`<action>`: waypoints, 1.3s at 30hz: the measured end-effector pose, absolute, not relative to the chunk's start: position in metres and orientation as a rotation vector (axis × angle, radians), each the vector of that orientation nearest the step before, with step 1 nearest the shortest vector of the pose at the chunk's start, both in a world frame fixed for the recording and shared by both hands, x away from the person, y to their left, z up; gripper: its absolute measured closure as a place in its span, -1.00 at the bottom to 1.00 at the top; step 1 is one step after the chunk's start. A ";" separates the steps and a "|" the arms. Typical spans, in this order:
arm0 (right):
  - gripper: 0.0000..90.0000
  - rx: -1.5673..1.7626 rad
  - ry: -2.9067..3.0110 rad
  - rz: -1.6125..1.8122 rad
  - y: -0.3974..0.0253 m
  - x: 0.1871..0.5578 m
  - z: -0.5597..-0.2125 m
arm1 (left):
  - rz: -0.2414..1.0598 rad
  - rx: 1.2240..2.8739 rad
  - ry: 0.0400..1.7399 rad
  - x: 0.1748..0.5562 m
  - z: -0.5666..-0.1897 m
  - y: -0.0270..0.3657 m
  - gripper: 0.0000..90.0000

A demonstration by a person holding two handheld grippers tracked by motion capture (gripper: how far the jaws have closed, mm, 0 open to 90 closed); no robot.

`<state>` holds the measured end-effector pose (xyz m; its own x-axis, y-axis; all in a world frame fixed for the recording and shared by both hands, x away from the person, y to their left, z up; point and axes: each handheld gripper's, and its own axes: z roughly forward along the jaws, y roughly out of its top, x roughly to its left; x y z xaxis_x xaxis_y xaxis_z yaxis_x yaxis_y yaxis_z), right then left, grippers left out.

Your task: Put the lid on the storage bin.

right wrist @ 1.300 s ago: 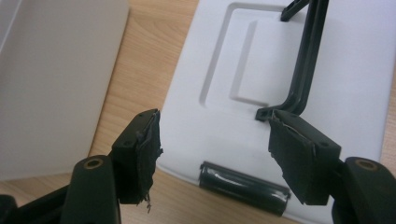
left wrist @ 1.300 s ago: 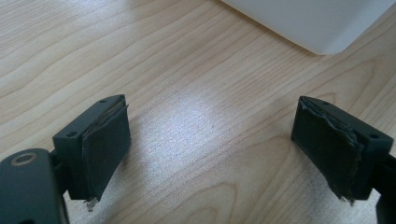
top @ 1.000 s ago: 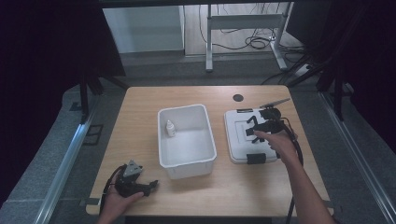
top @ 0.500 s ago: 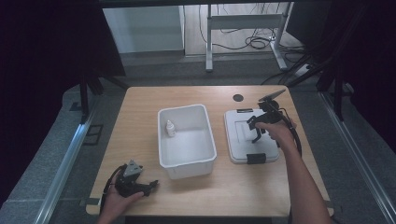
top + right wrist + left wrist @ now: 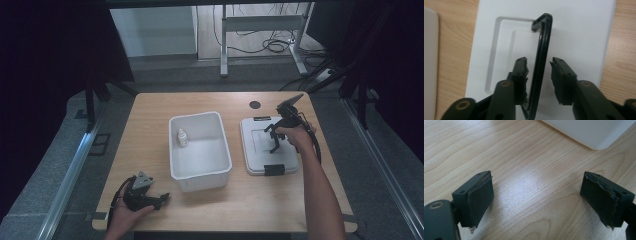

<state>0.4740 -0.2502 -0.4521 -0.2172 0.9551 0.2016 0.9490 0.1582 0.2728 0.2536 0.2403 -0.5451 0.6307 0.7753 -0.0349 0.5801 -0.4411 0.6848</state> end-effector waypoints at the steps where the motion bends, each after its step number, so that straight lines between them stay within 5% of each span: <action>1: 0.56 1.959 2.373 0.536 -0.251 0.475 -0.453 | 0.374 2.178 1.054 0.254 -0.545 0.240 -0.75; 13: 0.88 2.127 2.328 0.581 -0.253 0.477 -0.459 | 0.374 2.177 1.056 0.253 -0.545 0.240 -0.75; 27: 0.90 2.154 2.284 0.600 -0.251 0.469 -0.448 | 0.375 2.177 1.056 0.253 -0.545 0.240 -0.75; 39: 0.90 2.066 2.305 0.710 -0.246 0.452 -0.404 | 0.376 2.177 1.057 0.253 -0.545 0.240 -0.74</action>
<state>0.4518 -0.2458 -0.4041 -0.1534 0.9363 0.3159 0.9517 0.0540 0.3022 0.2533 0.2401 -0.5451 0.6287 0.7769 -0.0342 0.5808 -0.4399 0.6849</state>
